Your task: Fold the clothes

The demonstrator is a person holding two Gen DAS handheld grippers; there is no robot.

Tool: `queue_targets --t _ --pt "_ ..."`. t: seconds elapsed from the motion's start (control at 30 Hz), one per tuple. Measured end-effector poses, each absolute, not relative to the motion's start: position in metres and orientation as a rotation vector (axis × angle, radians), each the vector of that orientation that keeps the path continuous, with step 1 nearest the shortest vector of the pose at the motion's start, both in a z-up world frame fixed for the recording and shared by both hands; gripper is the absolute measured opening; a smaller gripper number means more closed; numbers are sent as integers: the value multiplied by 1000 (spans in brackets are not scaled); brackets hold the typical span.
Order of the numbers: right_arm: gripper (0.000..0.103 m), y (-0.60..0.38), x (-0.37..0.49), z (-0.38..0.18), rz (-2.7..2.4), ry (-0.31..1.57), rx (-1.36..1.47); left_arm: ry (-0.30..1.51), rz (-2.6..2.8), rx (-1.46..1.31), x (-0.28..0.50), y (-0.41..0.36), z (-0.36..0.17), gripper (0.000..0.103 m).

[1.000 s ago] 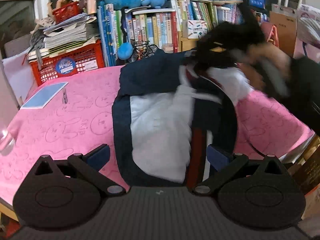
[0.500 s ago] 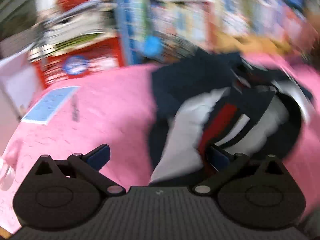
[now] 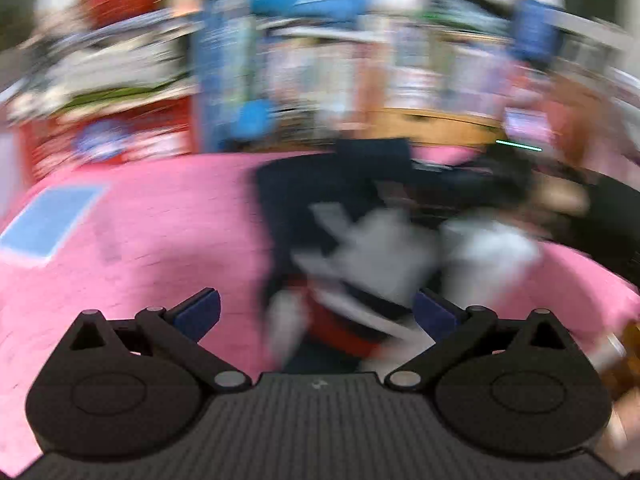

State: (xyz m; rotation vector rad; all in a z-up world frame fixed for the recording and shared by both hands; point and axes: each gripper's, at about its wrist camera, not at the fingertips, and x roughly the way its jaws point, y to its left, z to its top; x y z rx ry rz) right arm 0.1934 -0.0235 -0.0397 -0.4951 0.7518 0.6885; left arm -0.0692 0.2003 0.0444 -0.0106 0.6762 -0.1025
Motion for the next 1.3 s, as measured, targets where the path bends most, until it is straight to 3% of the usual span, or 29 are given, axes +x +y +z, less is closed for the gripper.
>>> queue_targets --t 0.03,0.1,0.27,0.37,0.4,0.43,0.47,0.5,0.77,0.8,0.83,0.87,1.03,1.07,1.1,1.2,1.3 --pt "41 -25 194 -40 655 789 -425 677 -84 24 -67 194 40 103" --pt "20 -30 187 -33 591 792 -351 679 -46 92 -61 183 33 103" --pt "16 -101 161 26 506 647 -142 684 49 212 -42 165 16 103" --pt "24 -155 148 50 472 624 -89 713 50 76 -18 188 12 103" --pt "45 -168 145 51 483 638 -114 726 41 25 -11 195 10 103" --pt "78 -175 142 48 496 664 -152 740 32 -26 -4 202 7 103" --pt "91 -181 140 42 502 687 -197 753 24 -77 4 209 5 103" --pt "96 -184 136 34 501 707 -255 766 15 -128 11 216 2 103" --pt "97 -171 134 20 573 602 -360 740 -74 -218 50 220 13 103" --pt "82 -167 137 19 613 597 -363 759 -79 -196 57 214 10 103" --pt "53 -161 140 16 671 649 -318 780 -82 -173 64 208 6 103" --pt "46 -156 143 13 728 700 -272 802 -84 -150 71 202 1 103" --pt "43 -143 150 -20 667 740 -389 838 -53 -89 79 194 -23 103" --pt "48 -152 164 -26 537 756 -406 833 -53 -95 78 197 -26 103" --pt "68 -162 177 -31 422 771 -409 829 -57 -107 77 199 -26 103" --pt "69 -193 193 -15 379 806 -169 842 -45 -102 73 200 -19 103" --pt "73 -184 170 18 466 644 -238 812 -37 -49 60 192 1 103"
